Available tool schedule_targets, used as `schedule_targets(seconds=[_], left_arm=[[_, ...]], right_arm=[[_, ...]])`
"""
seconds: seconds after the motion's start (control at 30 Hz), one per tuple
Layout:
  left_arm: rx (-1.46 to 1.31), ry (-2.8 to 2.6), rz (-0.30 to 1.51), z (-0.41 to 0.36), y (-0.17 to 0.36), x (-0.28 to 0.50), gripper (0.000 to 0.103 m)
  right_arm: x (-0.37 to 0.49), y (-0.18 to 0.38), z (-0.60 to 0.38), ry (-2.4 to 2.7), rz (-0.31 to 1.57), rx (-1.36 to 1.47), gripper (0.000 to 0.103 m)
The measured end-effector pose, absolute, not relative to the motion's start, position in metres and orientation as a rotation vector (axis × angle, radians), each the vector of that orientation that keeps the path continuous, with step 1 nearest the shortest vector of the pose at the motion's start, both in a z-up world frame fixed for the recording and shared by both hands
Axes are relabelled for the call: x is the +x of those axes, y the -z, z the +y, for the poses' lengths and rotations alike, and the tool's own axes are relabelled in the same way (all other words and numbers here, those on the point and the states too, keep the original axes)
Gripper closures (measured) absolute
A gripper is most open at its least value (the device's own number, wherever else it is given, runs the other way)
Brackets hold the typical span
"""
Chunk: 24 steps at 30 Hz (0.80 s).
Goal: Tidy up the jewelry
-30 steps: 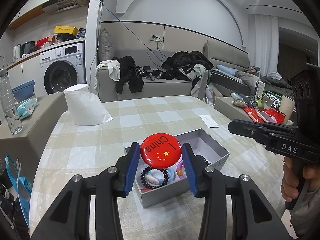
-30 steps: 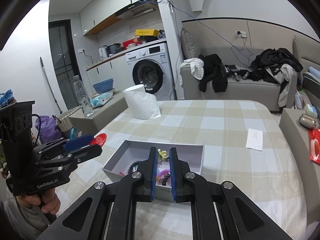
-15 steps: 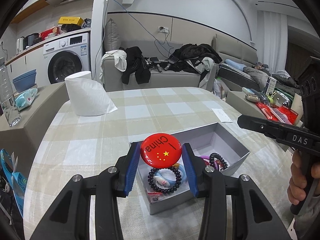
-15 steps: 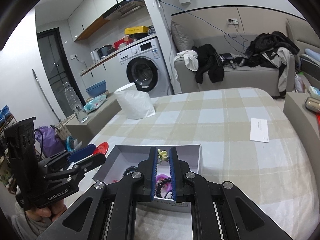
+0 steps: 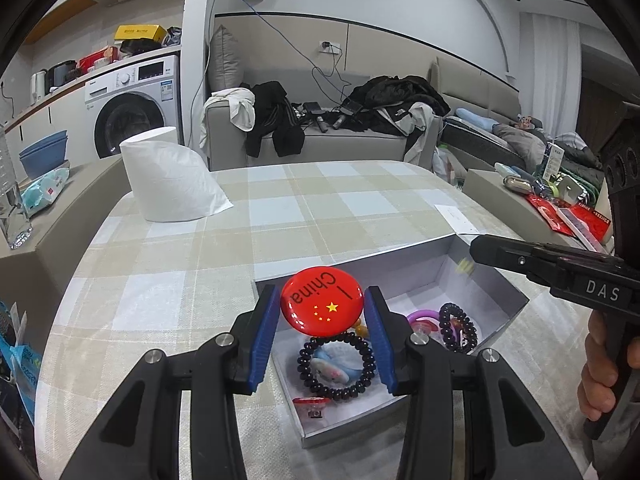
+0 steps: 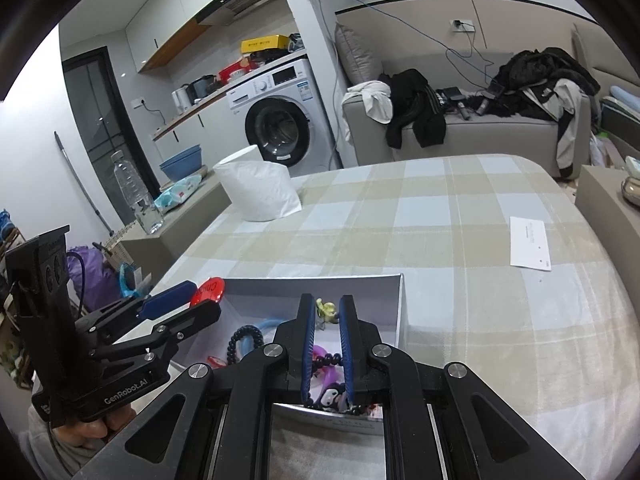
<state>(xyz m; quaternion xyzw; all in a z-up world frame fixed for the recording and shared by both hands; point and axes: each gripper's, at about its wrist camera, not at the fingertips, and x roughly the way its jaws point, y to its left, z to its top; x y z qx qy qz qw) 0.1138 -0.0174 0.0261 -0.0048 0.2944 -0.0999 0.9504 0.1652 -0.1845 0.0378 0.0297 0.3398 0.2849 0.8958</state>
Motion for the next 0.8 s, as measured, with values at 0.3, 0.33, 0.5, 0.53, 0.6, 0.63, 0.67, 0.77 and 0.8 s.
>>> schedule_targets(seconds=[0.3,0.33,0.5,0.53,0.6,0.63,0.67,0.77,0.8], left_arm=[[0.021,0.226,0.583,-0.024,-0.037,0.103,0.045],[0.023,0.226,0.583,-0.025,-0.038,0.1,0.031],[-0.004,0.223,0.564,-0.02,-0.044,0.09,0.013],[-0.018,0.222,0.559,-0.017,-0.045,0.088,0.005],[-0.038,0.212,0.548,-0.013,-0.045,0.084,0.001],[-0.051,0.202,0.54,-0.01,-0.045,0.081,0.001],[-0.058,0.193,0.535,-0.008,-0.045,0.079,0.001],[-0.073,0.16,0.529,-0.003,-0.04,0.076,0.001],[-0.074,0.153,0.527,-0.002,-0.037,0.076,0.001]], right_arm=[[0.153,-0.05,-0.191,-0.569,0.662,0.039,0.069],[0.15,-0.051,-0.192,-0.57,0.656,0.034,0.064],[0.138,-0.054,-0.199,-0.565,0.632,0.018,0.024],[0.135,-0.054,-0.2,-0.563,0.63,0.011,0.02],[0.132,-0.053,-0.199,-0.557,0.633,-0.006,0.004],[0.13,-0.053,-0.199,-0.559,0.631,-0.014,0.001],[0.127,-0.053,-0.199,-0.562,0.621,-0.02,0.0],[0.118,-0.05,-0.198,-0.576,0.595,-0.046,0.0],[0.116,-0.049,-0.197,-0.577,0.589,-0.053,0.0]])
